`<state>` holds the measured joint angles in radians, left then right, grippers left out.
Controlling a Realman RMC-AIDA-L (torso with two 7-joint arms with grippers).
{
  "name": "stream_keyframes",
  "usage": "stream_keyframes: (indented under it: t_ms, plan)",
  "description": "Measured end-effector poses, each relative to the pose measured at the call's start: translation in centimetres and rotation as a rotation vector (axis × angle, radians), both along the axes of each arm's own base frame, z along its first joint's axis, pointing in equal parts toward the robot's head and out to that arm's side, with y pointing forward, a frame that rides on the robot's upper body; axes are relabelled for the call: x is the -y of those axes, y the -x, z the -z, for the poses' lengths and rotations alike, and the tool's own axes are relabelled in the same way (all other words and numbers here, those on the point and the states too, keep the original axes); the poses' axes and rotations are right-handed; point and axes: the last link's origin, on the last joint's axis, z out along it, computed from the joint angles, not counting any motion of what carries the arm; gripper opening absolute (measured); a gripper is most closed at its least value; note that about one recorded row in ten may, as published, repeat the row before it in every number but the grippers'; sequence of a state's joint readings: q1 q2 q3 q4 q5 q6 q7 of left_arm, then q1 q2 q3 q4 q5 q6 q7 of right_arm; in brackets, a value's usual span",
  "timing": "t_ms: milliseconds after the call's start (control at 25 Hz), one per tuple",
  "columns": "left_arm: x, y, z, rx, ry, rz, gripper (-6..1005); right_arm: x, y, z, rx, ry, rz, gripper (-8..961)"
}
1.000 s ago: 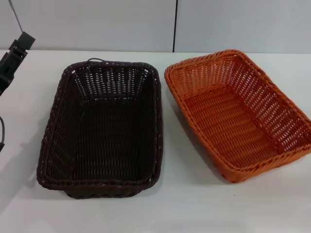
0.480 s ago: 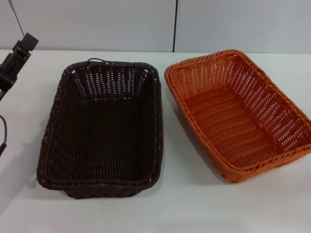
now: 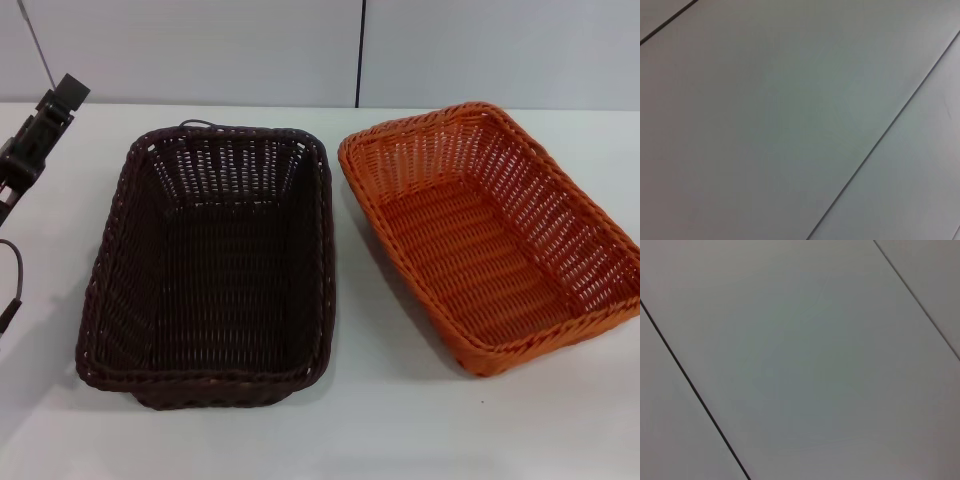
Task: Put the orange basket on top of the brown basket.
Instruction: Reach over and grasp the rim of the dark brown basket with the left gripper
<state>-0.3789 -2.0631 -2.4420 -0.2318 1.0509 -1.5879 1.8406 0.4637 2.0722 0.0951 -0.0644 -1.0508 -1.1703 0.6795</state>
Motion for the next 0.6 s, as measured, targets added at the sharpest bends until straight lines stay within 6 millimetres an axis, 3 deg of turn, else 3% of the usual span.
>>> stream_keyframes:
  t_ms: [360, 600]
  plan:
    - [-0.5, -0.2, -0.3, -0.012, 0.02, 0.01, 799, 0.0, 0.0, 0.1, 0.002, 0.011, 0.001, 760]
    - [-4.1, -1.8, -3.7, -0.118, 0.22, 0.025, 798, -0.3, 0.0, 0.2, -0.001, 0.021, 0.004, 760]
